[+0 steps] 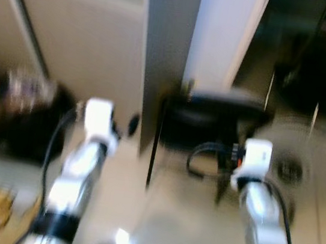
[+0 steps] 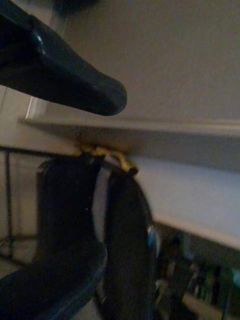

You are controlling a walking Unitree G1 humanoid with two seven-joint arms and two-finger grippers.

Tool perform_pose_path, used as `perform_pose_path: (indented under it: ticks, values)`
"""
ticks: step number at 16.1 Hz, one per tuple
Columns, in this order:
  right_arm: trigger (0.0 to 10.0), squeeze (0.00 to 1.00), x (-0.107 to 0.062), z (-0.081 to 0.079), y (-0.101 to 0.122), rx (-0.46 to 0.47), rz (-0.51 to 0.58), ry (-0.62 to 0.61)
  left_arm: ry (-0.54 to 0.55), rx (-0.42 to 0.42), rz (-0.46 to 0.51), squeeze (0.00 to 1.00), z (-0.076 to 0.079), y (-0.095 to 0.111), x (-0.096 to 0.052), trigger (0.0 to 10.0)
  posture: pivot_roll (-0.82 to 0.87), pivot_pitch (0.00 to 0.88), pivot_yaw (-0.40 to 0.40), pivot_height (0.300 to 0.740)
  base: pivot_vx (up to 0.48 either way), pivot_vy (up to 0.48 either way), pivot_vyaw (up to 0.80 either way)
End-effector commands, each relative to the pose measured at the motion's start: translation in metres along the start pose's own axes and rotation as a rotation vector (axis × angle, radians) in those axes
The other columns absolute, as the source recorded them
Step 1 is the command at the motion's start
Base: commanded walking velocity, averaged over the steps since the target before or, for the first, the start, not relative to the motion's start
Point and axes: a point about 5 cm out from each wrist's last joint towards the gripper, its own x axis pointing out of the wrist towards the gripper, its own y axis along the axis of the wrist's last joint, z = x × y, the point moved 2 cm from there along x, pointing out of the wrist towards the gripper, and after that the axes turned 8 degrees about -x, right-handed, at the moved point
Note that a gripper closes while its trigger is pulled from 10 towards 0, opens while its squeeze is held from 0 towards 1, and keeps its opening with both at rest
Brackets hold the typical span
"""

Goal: Clean up the room

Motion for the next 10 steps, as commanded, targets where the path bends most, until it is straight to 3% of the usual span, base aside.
perform_pose_path:
  ticks: [1,8,10]
  values:
    - [10.0,0.0,-0.0003,0.0011,0.0014,0.011,0.001,-0.005,-0.008,0.002,-0.006,0.0,-0.0005,-0.0002,-0.001,10.0,-0.08,0.0,0.018,0.736,-0.48,0.0,0.0]
    - [10.0,0.0,0.0016,0.0014,0.0016,0.018,-0.014,0.004,-0.013,-0.02,0.007,0.0,0.0026,0.0001,-0.0013,10.0,-0.08,0.0,0.007,0.736,-0.48,0.0,0.0]
    - [10.0,0.0,0.0009,-0.0048,0.0043,0.017,0.006,0.046,-0.004,-0.011,0.014,0.0,0.001,0.0012,-0.0024,10.0,-0.07,0.0,0.005,0.736,0.0,0.0,0.75]
